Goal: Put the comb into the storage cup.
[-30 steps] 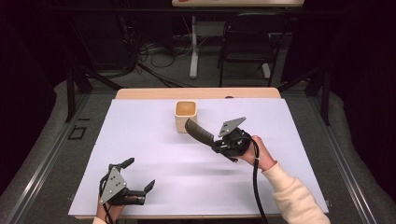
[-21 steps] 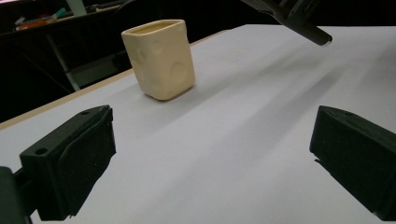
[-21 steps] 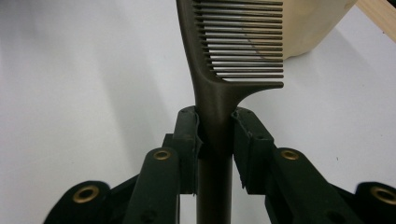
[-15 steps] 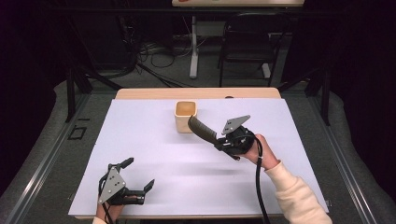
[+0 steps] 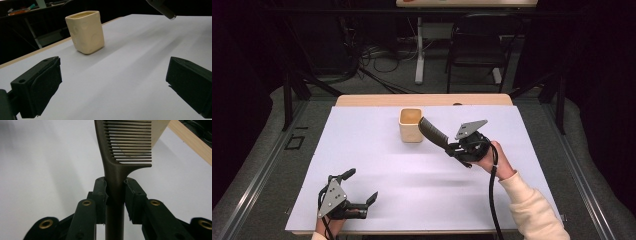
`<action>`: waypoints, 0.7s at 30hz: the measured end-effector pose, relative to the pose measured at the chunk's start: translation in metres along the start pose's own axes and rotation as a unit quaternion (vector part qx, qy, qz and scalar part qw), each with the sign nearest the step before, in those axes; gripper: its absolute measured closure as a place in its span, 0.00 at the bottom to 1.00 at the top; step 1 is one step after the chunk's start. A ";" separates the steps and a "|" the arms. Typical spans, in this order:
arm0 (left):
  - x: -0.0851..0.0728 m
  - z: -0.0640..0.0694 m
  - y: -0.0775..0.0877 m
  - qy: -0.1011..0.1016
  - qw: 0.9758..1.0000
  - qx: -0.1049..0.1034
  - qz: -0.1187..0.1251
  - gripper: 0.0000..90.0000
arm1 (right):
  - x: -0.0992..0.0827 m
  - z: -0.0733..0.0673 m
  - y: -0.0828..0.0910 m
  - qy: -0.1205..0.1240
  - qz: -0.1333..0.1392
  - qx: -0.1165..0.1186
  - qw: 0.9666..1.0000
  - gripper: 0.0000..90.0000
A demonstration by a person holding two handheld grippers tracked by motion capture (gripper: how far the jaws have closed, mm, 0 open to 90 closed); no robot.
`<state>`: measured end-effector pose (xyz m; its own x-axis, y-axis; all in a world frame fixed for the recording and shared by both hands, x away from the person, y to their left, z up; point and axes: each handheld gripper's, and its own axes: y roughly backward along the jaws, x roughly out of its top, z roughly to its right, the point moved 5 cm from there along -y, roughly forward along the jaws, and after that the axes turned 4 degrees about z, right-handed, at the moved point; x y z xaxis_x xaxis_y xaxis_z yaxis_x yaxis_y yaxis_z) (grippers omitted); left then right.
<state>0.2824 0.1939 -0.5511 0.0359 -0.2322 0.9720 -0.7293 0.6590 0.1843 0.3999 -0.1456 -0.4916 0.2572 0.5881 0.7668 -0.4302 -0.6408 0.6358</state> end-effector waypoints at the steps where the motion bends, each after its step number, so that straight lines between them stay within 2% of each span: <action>1: 0.000 0.000 0.000 0.001 1.000 0.000 0.001 0.00 | 0.000 0.001 0.001 -0.003 0.002 -0.002 1.000 0.81; 17: -0.001 0.000 -0.004 0.004 1.000 -0.005 0.001 0.00 | -0.003 0.014 0.005 -0.020 0.013 -0.030 0.999 0.81; 21: -0.001 0.001 -0.002 -0.002 1.000 -0.003 0.000 0.00 | -0.002 0.018 0.007 -0.026 0.021 -0.039 0.999 0.81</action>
<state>0.2837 0.1919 -0.5522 0.0339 -0.2351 0.9714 -0.7251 0.6631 0.1858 0.4118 -0.1595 -0.4870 0.2821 0.5339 0.7971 -0.5063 -0.6229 0.5964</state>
